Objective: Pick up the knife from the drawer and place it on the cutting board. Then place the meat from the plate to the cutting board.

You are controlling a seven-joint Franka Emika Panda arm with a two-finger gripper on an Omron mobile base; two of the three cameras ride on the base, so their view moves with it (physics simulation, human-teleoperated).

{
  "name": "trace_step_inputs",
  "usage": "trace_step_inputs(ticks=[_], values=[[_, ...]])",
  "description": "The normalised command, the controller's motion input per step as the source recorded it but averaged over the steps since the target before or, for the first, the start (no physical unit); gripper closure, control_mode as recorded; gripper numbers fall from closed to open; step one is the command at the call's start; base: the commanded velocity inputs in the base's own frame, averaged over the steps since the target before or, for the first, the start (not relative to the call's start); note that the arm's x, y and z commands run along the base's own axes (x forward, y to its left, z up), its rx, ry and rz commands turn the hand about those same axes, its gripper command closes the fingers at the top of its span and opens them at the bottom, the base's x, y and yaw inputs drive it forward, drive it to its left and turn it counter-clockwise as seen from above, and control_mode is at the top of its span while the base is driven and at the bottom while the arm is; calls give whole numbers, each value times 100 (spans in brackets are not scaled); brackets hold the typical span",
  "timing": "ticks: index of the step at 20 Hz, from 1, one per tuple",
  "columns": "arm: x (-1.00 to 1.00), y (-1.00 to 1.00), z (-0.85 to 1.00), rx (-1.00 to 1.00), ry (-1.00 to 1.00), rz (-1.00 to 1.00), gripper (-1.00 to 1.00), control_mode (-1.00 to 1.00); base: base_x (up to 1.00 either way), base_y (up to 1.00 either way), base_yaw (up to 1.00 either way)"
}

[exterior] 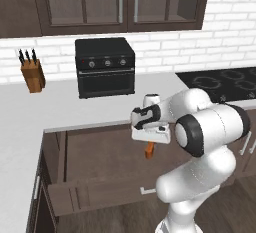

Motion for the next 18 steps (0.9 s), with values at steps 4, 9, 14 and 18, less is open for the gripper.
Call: trace_step_inputs(ticks=[4, 9, 14, 18], values=[[-43, -17, 74, 1, -3, -3, 100, -100, 0, 0, 0], [-64, -24, 75, 2, -4, -1, 100, -100, 0, 0, 0], [-65, -33, 71, 2, -3, -3, 100, -100, 0, 0, 0], [-57, -13, 64, 1, 0, -7, 100, -100, 0, 0, 0]])
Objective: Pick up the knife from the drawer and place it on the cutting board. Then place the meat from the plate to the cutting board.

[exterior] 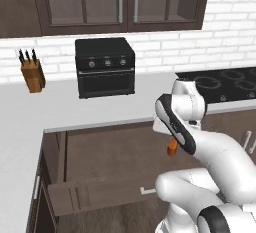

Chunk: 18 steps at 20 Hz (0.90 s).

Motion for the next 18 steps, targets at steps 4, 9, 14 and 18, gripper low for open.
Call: trace_step_inputs(ticks=[4, 9, 14, 18], values=[[-39, 0, 64, 0, -5, -3, 100, -100, 0, 0, 0], [-41, 0, 55, 0, -1, 0, 100, -100, 0, 0, 0], [-38, -1, 30, 0, 0, 0, 100, 100, -14, -11, 0], [0, 0, 0, 0, 0, 0, 100, 100, -73, -86, 0]])
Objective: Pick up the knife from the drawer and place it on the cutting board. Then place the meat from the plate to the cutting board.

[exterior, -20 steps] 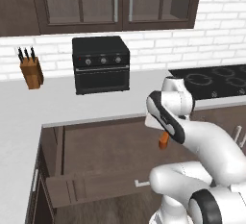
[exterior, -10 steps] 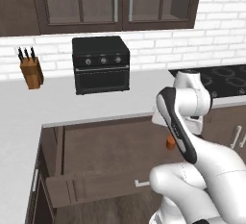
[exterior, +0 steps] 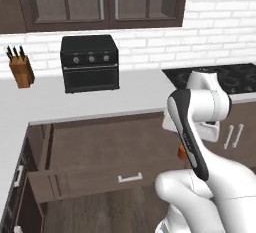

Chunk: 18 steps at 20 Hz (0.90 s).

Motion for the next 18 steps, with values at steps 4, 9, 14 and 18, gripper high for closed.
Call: trace_step_inputs(ticks=[4, 9, 14, 18], values=[[0, 0, 0, 0, 0, 0, 100, 100, -58, -100, 0], [0, 0, 0, 0, 0, 0, 100, 100, -32, -100, 0], [0, 0, 0, 0, 0, 0, 100, 100, -17, -100, 0], [0, 0, 0, 0, 0, 0, 100, 100, -1, -100, -16]])
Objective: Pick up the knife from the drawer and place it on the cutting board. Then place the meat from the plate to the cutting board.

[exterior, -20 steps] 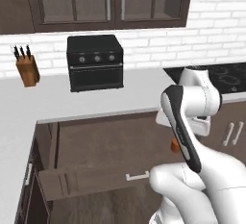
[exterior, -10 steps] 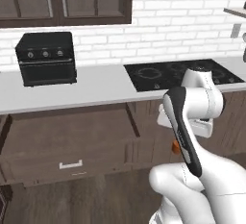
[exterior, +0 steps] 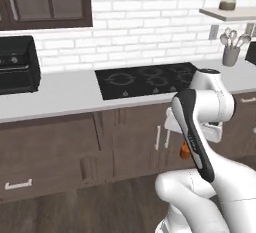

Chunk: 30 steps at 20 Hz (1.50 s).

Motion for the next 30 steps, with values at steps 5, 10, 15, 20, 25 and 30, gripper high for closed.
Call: trace_step_inputs(ticks=[5, 10, 15, 20, 25, 30], values=[[0, 0, 0, 0, 0, 0, 100, 100, 1, -100, -42], [0, 0, 0, 0, 0, 0, 100, 100, 0, -95, -50], [0, 0, 0, 0, 0, 0, 100, 100, 1, -70, -64], [0, 0, 0, 0, 0, 0, 100, 100, 5, -52, -73], [0, 0, 0, 0, 0, 0, 100, 100, 12, -24, -80], [0, 0, 0, 0, 0, 0, 100, 100, 19, -4, -84]])
